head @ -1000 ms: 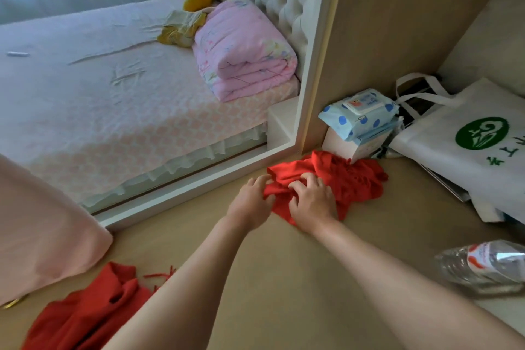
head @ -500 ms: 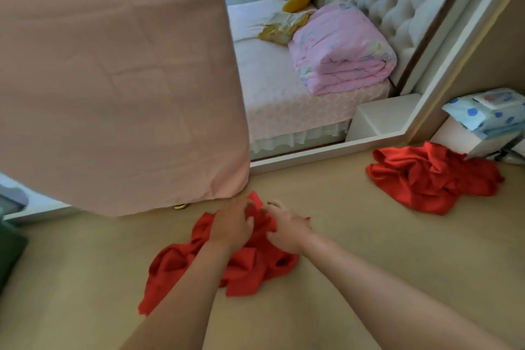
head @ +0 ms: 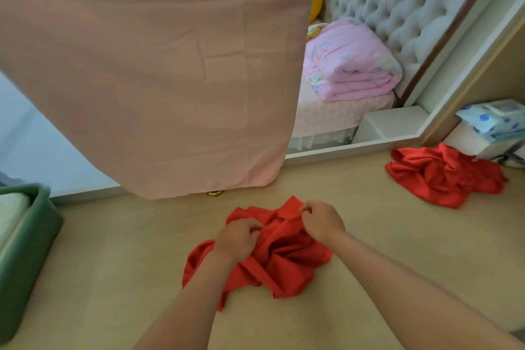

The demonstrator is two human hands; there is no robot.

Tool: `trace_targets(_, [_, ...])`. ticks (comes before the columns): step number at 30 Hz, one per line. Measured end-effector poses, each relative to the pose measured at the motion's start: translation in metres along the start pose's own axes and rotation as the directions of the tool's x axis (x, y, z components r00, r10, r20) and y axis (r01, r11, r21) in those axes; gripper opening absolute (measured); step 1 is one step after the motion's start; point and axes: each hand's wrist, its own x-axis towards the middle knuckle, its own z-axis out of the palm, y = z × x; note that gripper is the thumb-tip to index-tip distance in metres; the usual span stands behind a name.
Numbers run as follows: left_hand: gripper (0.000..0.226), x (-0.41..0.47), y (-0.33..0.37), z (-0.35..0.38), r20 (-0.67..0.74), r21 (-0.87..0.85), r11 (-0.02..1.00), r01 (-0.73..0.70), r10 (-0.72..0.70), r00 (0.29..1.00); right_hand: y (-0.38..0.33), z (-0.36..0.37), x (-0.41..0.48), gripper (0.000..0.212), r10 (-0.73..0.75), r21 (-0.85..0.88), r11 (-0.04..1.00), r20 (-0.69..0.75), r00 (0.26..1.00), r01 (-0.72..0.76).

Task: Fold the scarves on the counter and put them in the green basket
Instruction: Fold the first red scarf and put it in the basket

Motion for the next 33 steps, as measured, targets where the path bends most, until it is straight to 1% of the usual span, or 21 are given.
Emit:
trace_targets(3, [0.021, -0.001, 0.008, -0.007, -0.058, -0.028, 1.000, -0.010, 0.008, 0.998, -0.003, -0.041, 0.005, 0.025, 0.069, -0.056, 0.995, -0.209, 0.976, -0.082])
trace_targets(7, [0.021, 0.001, 0.024, -0.003, -0.214, 0.034, 0.999, 0.031, -0.023, 0.976, 0.009, -0.074, 0.018, 0.033, 0.026, 0.075, 0.997, -0.338, 0.941, -0.001])
trace_targets(8, [0.028, -0.001, 0.027, 0.001, -0.256, 0.060, 0.997, 0.055, -0.038, 0.966, 0.012, -0.076, 0.019, 0.038, 0.015, 0.101, 0.995, -0.337, 0.941, 0.020])
trace_targets(10, [0.044, -0.006, 0.032, 0.011, -0.337, 0.112, 0.991, 0.074, -0.032, 0.941, 0.017, -0.071, 0.016, 0.050, -0.019, 0.115, 0.992, -0.293, 0.956, 0.055])
trace_targets(12, [0.044, -0.012, 0.034, 0.022, -0.376, 0.163, 0.985, 0.052, 0.013, 0.927, 0.029, -0.054, 0.006, 0.053, -0.129, 0.066, 0.987, -0.244, 0.961, 0.149])
trace_targets(13, [0.040, -0.015, 0.033, 0.027, -0.362, 0.182, 0.983, 0.026, 0.042, 0.931, 0.036, -0.043, -0.001, 0.048, -0.205, 0.018, 0.977, -0.214, 0.955, 0.214])
trace_targets(14, [0.034, -0.018, 0.033, 0.031, -0.327, 0.191, 0.982, 0.013, 0.052, 0.944, 0.042, -0.032, -0.010, 0.040, -0.270, -0.033, 0.963, -0.154, 0.950, 0.268])
trace_targets(16, [0.030, -0.026, 0.032, 0.040, -0.233, 0.203, 0.978, 0.036, 0.012, 0.973, 0.050, -0.012, -0.032, 0.028, -0.348, -0.090, 0.930, 0.087, 0.933, 0.355])
trace_targets(17, [0.036, -0.030, 0.030, 0.046, -0.179, 0.208, 0.976, 0.063, -0.025, 0.984, 0.052, -0.002, -0.042, 0.034, -0.365, -0.121, 0.909, 0.231, 0.902, 0.399])
trace_targets(18, [0.046, -0.034, 0.028, 0.052, -0.103, 0.216, 0.972, 0.090, -0.069, 0.992, 0.054, 0.008, -0.049, 0.047, -0.362, -0.172, 0.881, 0.356, 0.862, 0.441])
trace_targets(19, [0.060, -0.038, 0.026, 0.057, -0.005, 0.233, 0.967, 0.099, -0.101, 0.995, 0.056, 0.017, -0.055, 0.060, -0.336, -0.241, 0.847, 0.446, 0.830, 0.473])
trace_targets(20, [0.072, -0.041, 0.024, 0.063, 0.093, 0.253, 0.963, 0.092, -0.119, 0.989, 0.059, 0.027, -0.058, 0.068, -0.308, -0.309, 0.812, 0.494, 0.813, 0.495])
trace_targets(21, [0.080, -0.043, 0.022, 0.068, 0.166, 0.262, 0.962, 0.075, -0.122, 0.979, 0.061, 0.033, -0.059, 0.065, -0.308, -0.349, 0.781, 0.507, 0.805, 0.519])
trace_targets(23, [0.086, -0.047, 0.018, 0.075, 0.210, 0.234, 0.971, 0.046, -0.096, 0.973, 0.065, 0.039, -0.056, 0.041, -0.356, -0.328, 0.773, 0.485, 0.799, 0.543])
trace_targets(24, [0.085, -0.050, 0.015, 0.078, 0.184, 0.215, 0.976, 0.038, -0.079, 0.980, 0.067, 0.038, -0.055, 0.031, -0.383, -0.252, 0.814, 0.446, 0.809, 0.524])
trace_targets(25, [0.084, -0.053, 0.012, 0.080, 0.136, 0.202, 0.979, 0.036, -0.064, 0.989, 0.069, 0.035, -0.054, 0.027, -0.404, -0.138, 0.863, 0.390, 0.828, 0.486])
trace_targets(27, [0.080, -0.059, 0.007, 0.083, 0.007, 0.178, 0.982, 0.059, -0.061, 0.998, 0.077, 0.026, -0.048, 0.033, -0.419, 0.085, 0.907, 0.268, 0.868, 0.412])
trace_targets(28, [0.078, -0.061, 0.007, 0.083, -0.050, 0.169, 0.982, 0.082, -0.075, 0.996, 0.080, 0.019, -0.043, 0.036, -0.418, 0.104, 0.908, 0.219, 0.882, 0.405])
trace_targets(30, [0.074, -0.064, 0.008, 0.079, -0.083, 0.213, 0.968, 0.136, -0.120, 0.989, 0.083, -0.002, -0.033, 0.035, -0.371, -0.063, 0.921, 0.166, 0.914, 0.385])
trace_targets(31, [0.071, -0.065, 0.010, 0.076, -0.055, 0.260, 0.952, 0.159, -0.149, 0.987, 0.085, -0.013, -0.025, 0.032, -0.338, -0.218, 0.907, 0.136, 0.931, 0.361])
trace_targets(33, [0.064, -0.066, 0.013, 0.068, 0.008, 0.340, 0.921, 0.188, -0.203, 0.979, 0.085, -0.034, -0.011, 0.028, -0.242, -0.557, 0.790, 0.104, 0.965, 0.258])
